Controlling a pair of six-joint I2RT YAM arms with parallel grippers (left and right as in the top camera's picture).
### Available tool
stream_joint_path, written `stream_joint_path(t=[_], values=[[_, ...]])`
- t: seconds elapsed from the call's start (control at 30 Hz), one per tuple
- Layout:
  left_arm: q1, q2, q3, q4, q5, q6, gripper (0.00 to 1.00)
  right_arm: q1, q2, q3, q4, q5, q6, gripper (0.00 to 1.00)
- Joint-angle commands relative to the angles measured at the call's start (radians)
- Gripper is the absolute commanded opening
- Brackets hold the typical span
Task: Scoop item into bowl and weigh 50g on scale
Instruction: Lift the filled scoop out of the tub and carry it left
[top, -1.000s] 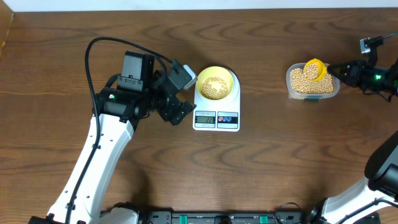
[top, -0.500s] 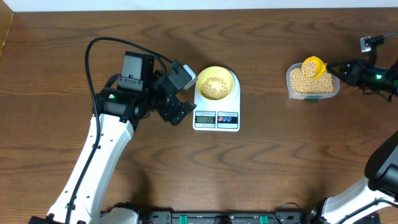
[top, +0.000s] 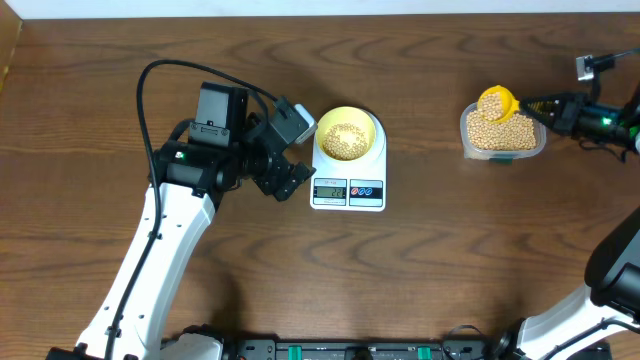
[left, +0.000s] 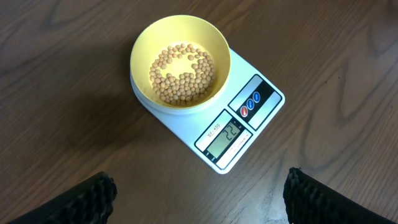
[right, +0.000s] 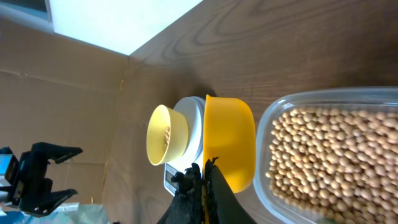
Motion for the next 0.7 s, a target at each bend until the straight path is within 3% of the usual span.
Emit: stream_joint_path(t=[0.0, 0.67], values=[[0.005, -0.007, -0.017, 0.003, -0.006, 0.01, 0.88, 0.032, 0.018, -0.006, 0.016, -0.043, 0.047, 0.01], [0.005, -0.007, -0.017, 0.003, -0.006, 0.01, 0.88, 0.206, 0.018, -0.006, 0.235, -0.043, 0.328, 0.01]])
